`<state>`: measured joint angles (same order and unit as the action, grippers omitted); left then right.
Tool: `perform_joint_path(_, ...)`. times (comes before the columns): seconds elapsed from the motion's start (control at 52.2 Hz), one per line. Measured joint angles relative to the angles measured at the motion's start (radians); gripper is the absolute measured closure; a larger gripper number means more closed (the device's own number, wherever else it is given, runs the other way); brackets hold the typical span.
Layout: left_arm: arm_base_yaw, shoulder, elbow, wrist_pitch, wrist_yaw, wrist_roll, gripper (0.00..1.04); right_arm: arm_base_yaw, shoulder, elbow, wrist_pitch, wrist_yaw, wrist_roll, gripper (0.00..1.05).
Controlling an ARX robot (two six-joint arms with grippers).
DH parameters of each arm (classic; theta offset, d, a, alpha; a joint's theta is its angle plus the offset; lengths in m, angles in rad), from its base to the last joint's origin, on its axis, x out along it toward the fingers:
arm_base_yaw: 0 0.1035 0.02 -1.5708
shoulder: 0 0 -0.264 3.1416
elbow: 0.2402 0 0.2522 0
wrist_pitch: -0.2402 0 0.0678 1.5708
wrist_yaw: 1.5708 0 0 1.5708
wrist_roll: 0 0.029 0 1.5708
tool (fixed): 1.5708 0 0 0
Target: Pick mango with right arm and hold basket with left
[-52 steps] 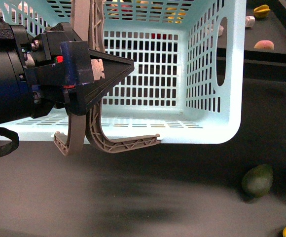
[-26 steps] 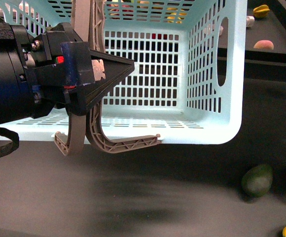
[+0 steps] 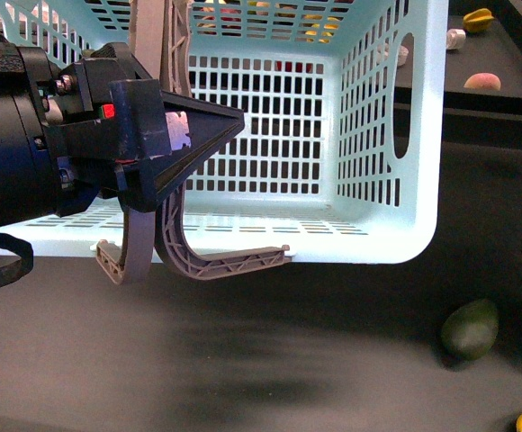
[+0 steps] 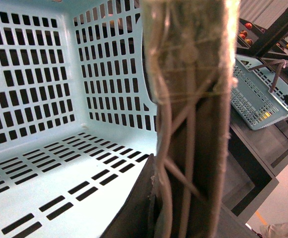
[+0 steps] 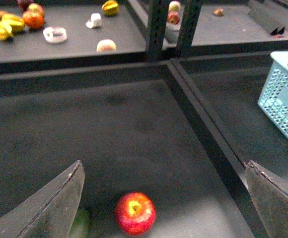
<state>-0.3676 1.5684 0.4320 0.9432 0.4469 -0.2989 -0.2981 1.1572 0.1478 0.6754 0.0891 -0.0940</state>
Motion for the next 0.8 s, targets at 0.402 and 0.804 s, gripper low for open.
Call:
perform_joint_path(0.402, 0.0, 0.0, 0.0, 0.0, 0.002, 0.001, 0.96, -0.078, 0.692, 0.123, 0.188, -0.199, -0.417, 0.08)
perform_joint_path(0.804, 0.0, 0.0, 0.0, 0.0, 0.002, 0.002, 0.96, -0.055, 1.185, 0.294, 0.147, -0.272, -0.91, 0.08)
